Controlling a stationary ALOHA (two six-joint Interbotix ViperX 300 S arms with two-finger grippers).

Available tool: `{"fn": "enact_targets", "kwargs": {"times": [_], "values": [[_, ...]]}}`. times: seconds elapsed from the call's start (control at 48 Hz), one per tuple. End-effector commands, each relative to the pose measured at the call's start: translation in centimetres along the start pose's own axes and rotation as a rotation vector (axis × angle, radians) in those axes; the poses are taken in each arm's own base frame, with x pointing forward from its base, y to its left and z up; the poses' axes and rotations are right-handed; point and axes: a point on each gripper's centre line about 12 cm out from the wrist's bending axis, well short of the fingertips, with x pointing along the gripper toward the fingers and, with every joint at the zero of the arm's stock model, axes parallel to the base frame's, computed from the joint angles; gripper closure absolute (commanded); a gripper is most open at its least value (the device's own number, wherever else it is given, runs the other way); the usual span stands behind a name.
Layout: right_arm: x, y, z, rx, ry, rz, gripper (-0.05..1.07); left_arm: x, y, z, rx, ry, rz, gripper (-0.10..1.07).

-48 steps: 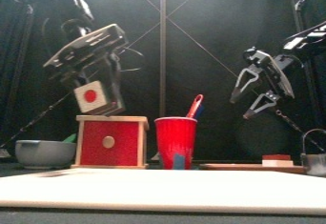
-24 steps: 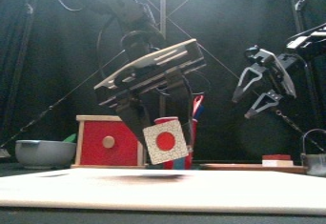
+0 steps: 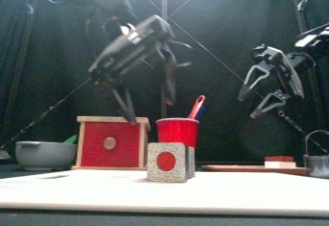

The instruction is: Put sushi roll onto cutting board

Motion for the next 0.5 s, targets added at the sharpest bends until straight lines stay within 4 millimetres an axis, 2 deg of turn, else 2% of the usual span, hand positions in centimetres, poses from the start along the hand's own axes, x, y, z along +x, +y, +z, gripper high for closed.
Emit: {"fn": "enact_targets", "kwargs": {"times": [0.0,0.167,0.271,0.479], "values": [[-0.1,0.3,0.3,0.002,-0.01,0.009,0.02,-2.1,0.5,0.1,0.106,-0.088,-0.084,-0.04],[-0.2,0.3,0.4,0.049,-0.011,0.007,0.02,-4.8,2.9,-0.5,0.335,-0.232,-0.173,-0.04],[-0.2,0.1,0.1,0.098,0.005,-0.009,0.02,-6.8,5.2,-0.4,0.356,-0.309,-0.186,-0.04],[0.1,0.0,0.1,0.141,0.024,-0.037,0.02,-9.2,7.7,-0.2,0.388,-0.412,-0.16,-0.04]]}}
